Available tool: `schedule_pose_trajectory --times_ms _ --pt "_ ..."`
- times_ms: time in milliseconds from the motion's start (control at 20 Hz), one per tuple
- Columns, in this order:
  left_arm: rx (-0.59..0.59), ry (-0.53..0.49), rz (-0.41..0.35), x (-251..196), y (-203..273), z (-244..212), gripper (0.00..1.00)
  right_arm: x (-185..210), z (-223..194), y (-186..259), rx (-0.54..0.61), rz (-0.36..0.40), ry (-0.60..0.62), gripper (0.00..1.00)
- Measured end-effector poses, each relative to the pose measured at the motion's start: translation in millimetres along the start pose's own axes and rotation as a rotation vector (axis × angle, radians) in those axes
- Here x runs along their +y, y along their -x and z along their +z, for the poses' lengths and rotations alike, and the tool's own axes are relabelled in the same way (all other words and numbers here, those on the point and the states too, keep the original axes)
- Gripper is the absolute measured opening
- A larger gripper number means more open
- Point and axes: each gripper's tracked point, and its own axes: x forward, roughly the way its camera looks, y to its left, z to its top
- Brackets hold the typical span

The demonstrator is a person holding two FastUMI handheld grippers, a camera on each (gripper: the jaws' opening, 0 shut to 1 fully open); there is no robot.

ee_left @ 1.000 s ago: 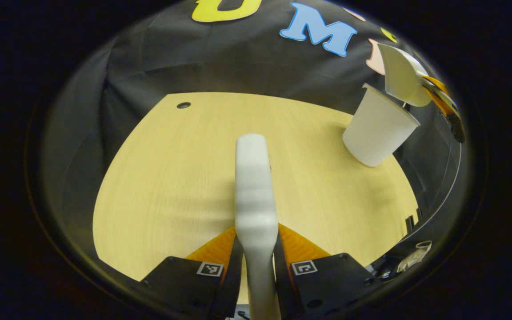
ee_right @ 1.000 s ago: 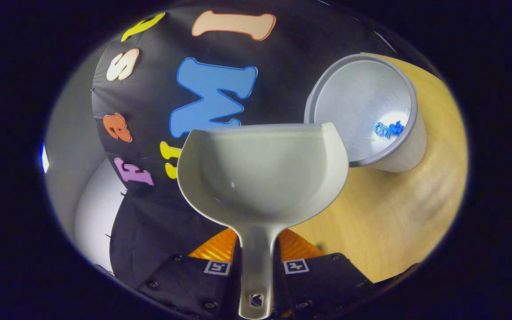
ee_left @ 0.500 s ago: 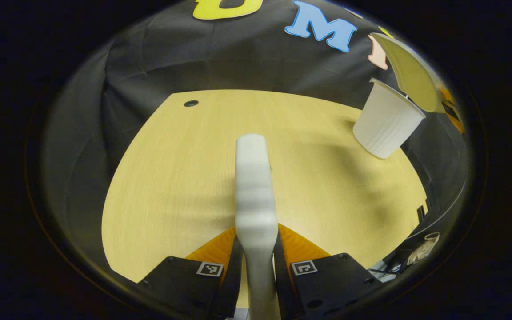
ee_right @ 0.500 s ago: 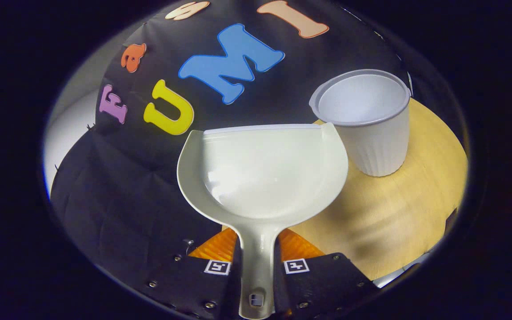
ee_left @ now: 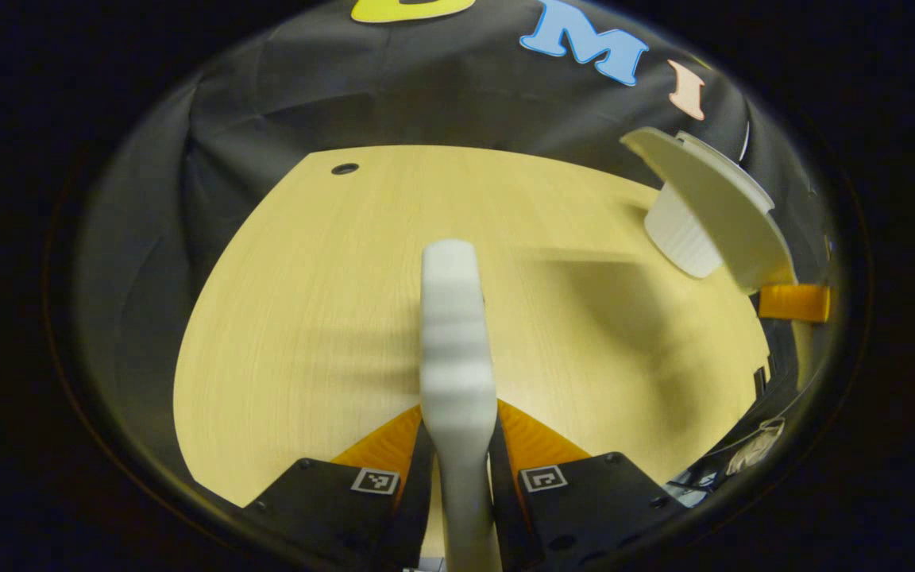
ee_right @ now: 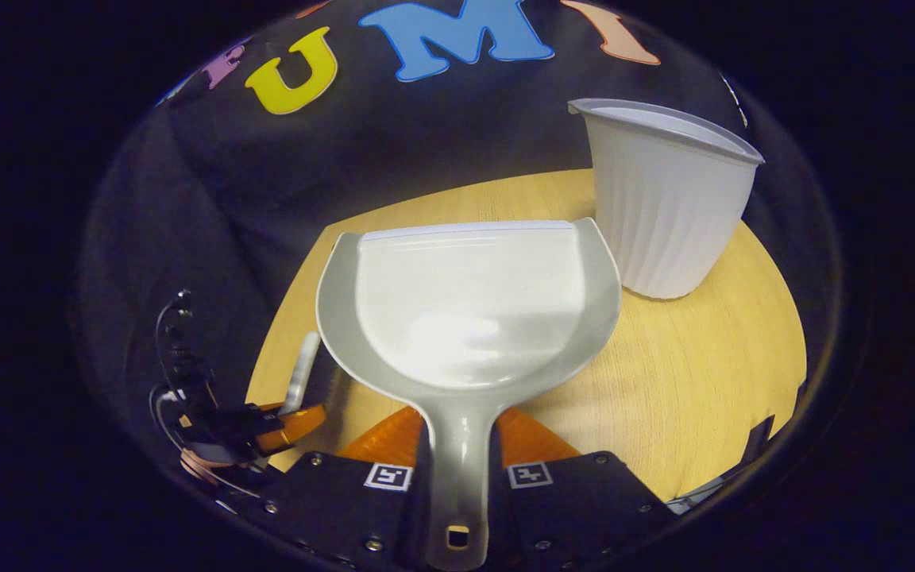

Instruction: Pick up the small broom and dustpan from the desktop, sweep the trash into the dustpan with the broom, and then empty the trash into the garbage bin.

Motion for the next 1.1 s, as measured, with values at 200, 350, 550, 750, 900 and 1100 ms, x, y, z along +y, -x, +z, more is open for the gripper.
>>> schedule_pose_trajectory --times_ms 200,350,550,750,900,1100 --pt "0.008 0.010 -0.001 -0.1 -10.0 -4.3 0.42 -8.3 -33.0 -20.0 0.038 -0.083 0.014 0.29" --pt "0.011 0.001 -0.004 -1.1 -14.2 -6.6 0.42 -18.5 -56.0 -32.5 0.068 -0.123 -0.041 0.29" --pt "0.020 0.003 -0.003 -1.2 -13.0 -5.9 0.42 -26.8 -71.1 -36.9 0.098 -0.145 -0.074 0.29" --pt "0.032 -0.009 0.009 0.3 -12.9 -8.0 0.42 -27.0 -69.5 -40.7 0.103 -0.148 -0.081 0.29" --pt "0.040 -0.005 0.014 1.1 -13.7 -10.6 0.42 -25.0 -65.9 -39.8 0.106 -0.151 -0.075 0.30" --pt "0.044 -0.007 0.025 2.3 -13.5 -12.0 0.44 -23.3 -63.9 -38.8 0.119 -0.161 -0.048 0.32"
